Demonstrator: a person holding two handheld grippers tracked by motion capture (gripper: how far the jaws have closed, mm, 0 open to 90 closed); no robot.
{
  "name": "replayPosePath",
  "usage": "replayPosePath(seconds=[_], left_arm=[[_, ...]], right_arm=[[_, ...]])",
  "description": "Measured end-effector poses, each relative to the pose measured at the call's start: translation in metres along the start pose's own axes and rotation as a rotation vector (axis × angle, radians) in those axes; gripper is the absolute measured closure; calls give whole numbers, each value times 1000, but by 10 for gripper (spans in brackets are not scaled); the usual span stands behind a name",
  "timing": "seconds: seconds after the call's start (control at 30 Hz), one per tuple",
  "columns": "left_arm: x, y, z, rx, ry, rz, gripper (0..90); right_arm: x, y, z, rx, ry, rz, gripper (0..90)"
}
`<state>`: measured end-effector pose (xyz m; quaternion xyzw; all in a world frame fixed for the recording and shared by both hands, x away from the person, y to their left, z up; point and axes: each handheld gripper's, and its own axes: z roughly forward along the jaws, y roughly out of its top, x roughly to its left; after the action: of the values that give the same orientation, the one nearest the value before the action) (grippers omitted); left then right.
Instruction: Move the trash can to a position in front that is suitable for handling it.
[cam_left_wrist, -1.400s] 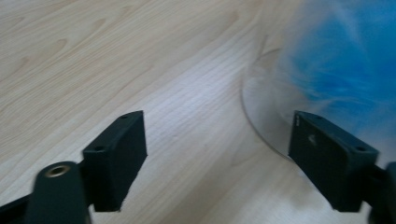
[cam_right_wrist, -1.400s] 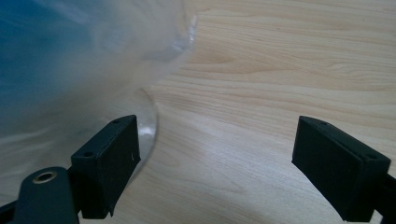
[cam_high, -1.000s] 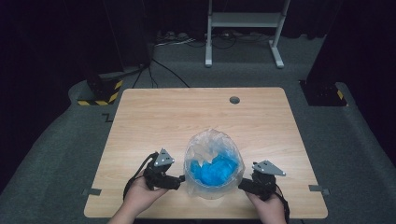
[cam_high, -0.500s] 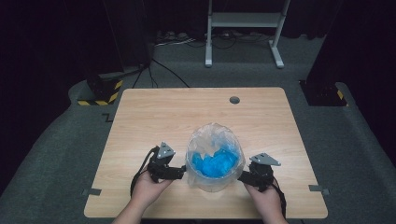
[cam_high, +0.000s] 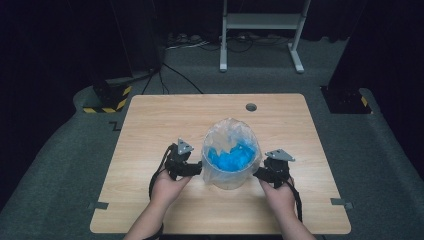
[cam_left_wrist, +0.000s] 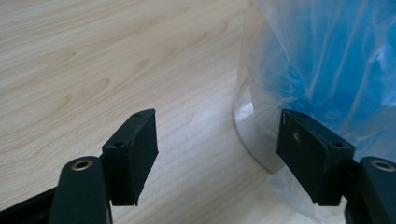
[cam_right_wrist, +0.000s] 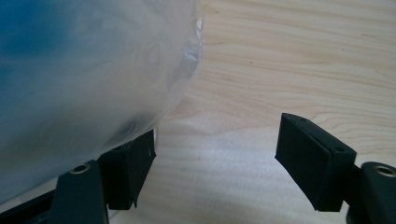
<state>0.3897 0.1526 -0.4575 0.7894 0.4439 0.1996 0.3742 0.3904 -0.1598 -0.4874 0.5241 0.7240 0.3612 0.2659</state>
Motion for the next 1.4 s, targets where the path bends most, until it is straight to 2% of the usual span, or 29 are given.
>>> replayPosePath(seconds=[0.03,0.07,0.13,0.17,0.23,0.33,0.37,0.4,0.43,0.47,0.53,0.57,0.6,0.67,0.7,0.73,0.77,0.8,0.83,0.9,0.93,1.0,1.07,1.23,1.33,1.4], left_arm=[[0,0,0,0,0,0,280],[6,-10,3,-46,-26,-23,265],[16,-18,11,25,-26,-41,229],[19,-20,10,21,-33,-53,213],[25,-26,5,0,-52,-89,240],[27,-26,-1,-8,-56,-106,239],[28,-24,-5,-30,-51,-97,239],[29,-22,-11,-55,-58,-106,241],[29,-22,-11,-55,-58,-106,240],[30,-19,-19,-84,-59,-115,240],[31,-17,-24,-97,-73,-127,262],[34,-13,-32,-113,-98,-144,279],[34,-13,-32,-113,-98,-144,277],[38,-7,-44,-163,-90,-152,271],[38,-7,-44,-163,-90,-152,261],[40,-4,-52,-204,-103,-162,255],[40,-3,-56,-233,-105,-158,253],[40,-3,-56,-233,-105,-158,250],[39,-2,-59,-254,-105,-152,246],[32,4,-66,-297,-119,-134,234],[32,4,-66,-297,-119,-134,233],[24,8,-68,-314,-120,-105,225],[20,10,-68,-318,-122,-93,215],[12,10,-66,-328,-148,-95,216],[9,10,-62,-314,-159,-97,213],[9,9,-59,-301,-165,-99,218]], right_arm=[[0,0,0,0,0,0,288],[0,-1,3,-15,-4,0,279],[1,-4,4,-21,18,-16,247],[2,-5,3,-20,25,-36,246],[3,-6,1,-25,37,-73,237],[3,-9,0,-29,57,-69,237],[4,-11,0,-19,60,-67,238],[7,-14,1,-6,68,-69,238],[7,-14,1,-6,68,-69,238],[8,-14,0,7,81,-52,211],[8,-14,-1,0,77,-53,211],[8,-12,-7,-26,72,-43,211],[8,-12,-7,-26,72,-43,211],[4,-9,-14,-48,75,-26,211],[4,-9,-14,-48,75,-26,211],[-2,-5,-20,-79,84,-17,203],[-5,-2,-23,-95,76,-17,203],[-8,0,-27,-112,69,-13,203],[-11,2,-31,-130,65,-9,203],[-14,5,-38,-158,50,-15,203],[-17,7,-42,-177,45,-18,203],[-19,10,-48,-207,41,-18,203],[-21,14,-55,-240,35,-23,203],[-22,20,-70,-305,29,-39,202],[-21,22,-74,-321,37,-43,197],[-17,27,-81,-351,67,-52,197]])
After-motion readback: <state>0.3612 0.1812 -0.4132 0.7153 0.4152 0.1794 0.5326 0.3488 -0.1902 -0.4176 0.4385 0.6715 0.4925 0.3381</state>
